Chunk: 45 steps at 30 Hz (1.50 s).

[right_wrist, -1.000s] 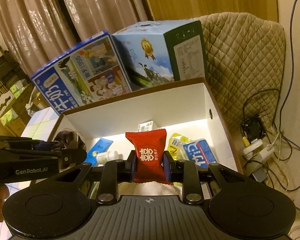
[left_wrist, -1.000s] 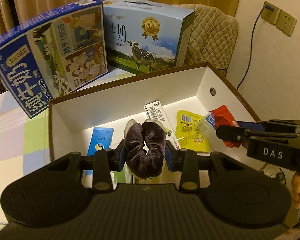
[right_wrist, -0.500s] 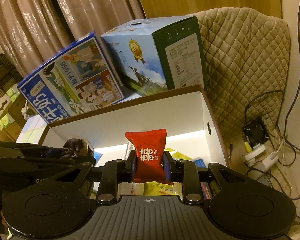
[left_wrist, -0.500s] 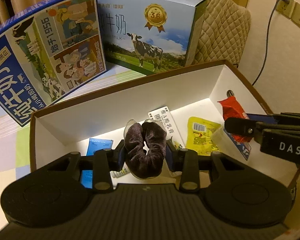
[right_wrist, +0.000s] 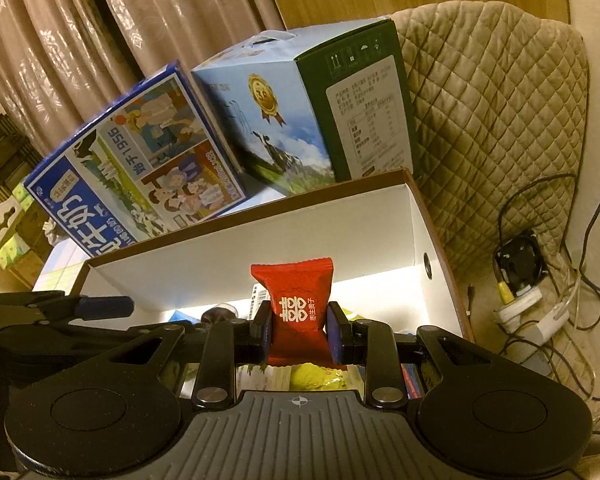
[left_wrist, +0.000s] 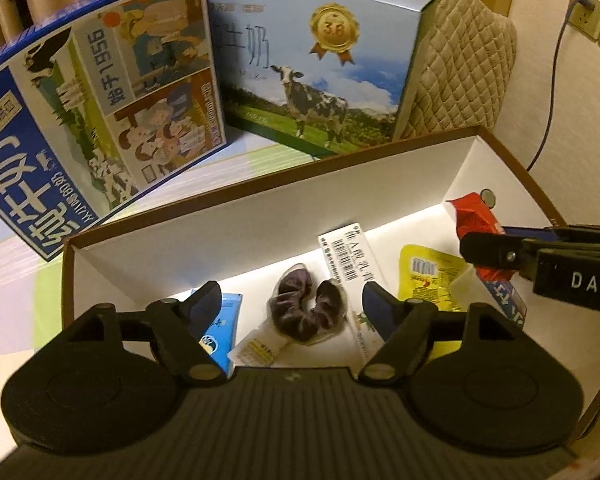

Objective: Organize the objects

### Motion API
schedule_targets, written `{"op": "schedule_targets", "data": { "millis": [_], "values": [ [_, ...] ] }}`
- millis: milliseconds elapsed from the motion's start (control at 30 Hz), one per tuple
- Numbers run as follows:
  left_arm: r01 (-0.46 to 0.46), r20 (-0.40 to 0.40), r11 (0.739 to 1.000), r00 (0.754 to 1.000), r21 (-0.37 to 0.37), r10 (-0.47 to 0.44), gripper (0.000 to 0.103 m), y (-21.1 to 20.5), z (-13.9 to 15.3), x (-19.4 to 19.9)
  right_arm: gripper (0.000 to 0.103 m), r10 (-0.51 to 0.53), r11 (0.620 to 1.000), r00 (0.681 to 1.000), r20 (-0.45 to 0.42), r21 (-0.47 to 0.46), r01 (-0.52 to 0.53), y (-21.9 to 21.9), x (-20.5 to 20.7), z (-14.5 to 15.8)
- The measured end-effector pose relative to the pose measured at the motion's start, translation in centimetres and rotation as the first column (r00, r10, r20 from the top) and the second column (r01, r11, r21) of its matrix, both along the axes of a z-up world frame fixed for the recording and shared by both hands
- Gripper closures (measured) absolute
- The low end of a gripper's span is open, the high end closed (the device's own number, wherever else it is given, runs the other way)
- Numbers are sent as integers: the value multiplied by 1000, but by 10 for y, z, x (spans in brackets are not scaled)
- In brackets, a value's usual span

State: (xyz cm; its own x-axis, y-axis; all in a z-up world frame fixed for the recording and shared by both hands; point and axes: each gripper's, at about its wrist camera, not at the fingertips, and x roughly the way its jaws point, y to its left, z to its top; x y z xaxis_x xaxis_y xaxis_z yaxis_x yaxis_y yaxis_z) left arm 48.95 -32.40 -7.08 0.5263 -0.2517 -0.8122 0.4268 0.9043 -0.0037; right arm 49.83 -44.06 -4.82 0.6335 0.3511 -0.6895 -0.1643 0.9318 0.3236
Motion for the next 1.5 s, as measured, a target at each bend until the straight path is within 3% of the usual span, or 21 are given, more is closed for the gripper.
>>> {"op": "schedule_targets", "data": {
  "millis": [200, 333, 633, 1033, 1267, 1500],
  "values": [
    [-25, -9, 1000, 1000, -3, 25, 19, 11, 2, 1, 76, -13, 1000, 1000, 10, -6, 13, 5, 8, -1],
    [-40, -6, 999, 999, -16, 40, 16, 17, 8, -3, 49, -5, 1000, 999, 46, -14, 6, 7, 8, 4],
    [-59, 18, 997, 998, -50, 60, 4, 34, 30, -26, 48, -5, 1000, 999, 40, -16, 6, 4, -18, 14],
    [-106, 51, 991, 993, -84, 111, 4, 59, 56, -93, 48, -12, 998, 1000, 21, 58, 11, -4, -80, 29],
    [-162, 79, 985, 983, -55, 167, 1, 82, 66, -135, 47, 13, 999, 999, 32, 40, -14, 4, -111, 42],
    [-189, 116, 982, 975, -5, 188, 1, 102, 72, -171, 47, 19, 996, 1000, 12, 82, -20, 12, -140, 52]
  ]
}}
